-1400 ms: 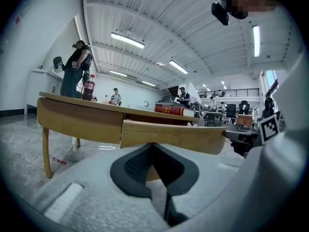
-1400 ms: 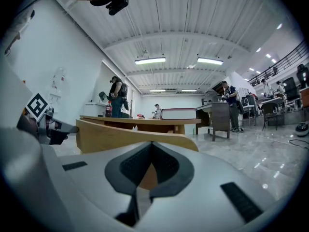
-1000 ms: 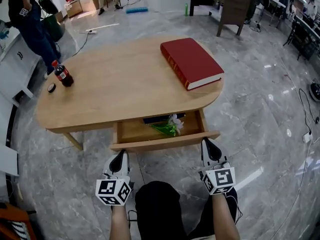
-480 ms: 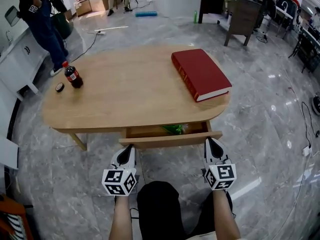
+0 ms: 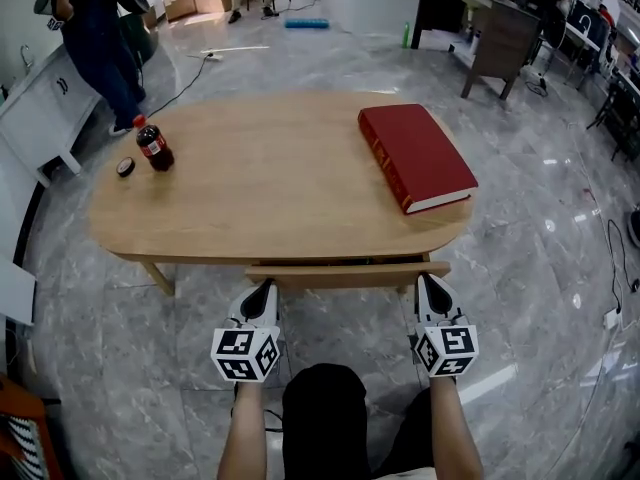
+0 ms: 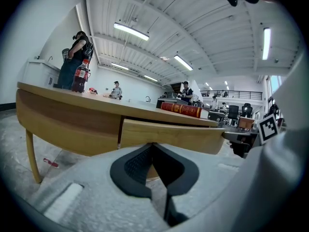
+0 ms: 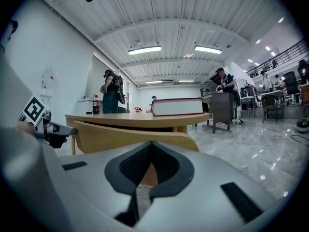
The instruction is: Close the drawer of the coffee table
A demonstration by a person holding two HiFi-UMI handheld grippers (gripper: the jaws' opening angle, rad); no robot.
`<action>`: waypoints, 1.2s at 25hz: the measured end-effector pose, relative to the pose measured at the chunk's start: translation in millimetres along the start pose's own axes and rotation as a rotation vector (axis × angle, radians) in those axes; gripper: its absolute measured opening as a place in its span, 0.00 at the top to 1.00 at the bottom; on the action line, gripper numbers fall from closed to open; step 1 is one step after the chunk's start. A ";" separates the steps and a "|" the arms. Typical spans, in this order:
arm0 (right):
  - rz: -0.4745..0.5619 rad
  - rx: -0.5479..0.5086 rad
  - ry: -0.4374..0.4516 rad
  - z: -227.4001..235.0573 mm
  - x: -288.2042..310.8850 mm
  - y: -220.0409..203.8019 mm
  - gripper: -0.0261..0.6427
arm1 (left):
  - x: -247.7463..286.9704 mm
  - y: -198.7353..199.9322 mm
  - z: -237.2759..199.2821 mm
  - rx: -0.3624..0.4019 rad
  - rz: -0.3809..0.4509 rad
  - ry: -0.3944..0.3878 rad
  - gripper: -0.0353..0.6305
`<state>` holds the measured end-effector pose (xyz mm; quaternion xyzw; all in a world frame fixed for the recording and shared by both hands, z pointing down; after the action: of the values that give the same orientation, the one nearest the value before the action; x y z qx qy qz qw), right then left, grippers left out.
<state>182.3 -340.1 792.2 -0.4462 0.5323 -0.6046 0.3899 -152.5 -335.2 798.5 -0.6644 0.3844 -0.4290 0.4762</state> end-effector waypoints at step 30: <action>0.055 0.048 -0.030 11.5 48.8 3.1 0.94 | 44.5 12.3 -17.2 -0.031 0.033 0.015 0.93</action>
<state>178.7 -390.1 795.7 -0.4311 0.5237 -0.5994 0.4250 -154.9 -384.4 798.8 -0.6620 0.4057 -0.4200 0.4698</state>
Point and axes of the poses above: the fingertips, and each gripper's own axes: x forward along the fingers, z to its right, y out of its top, the point moved 7 cm from there along -x, backward along the fingers, and after that the axes turned 3 degrees about z, right-handed, at the moved point
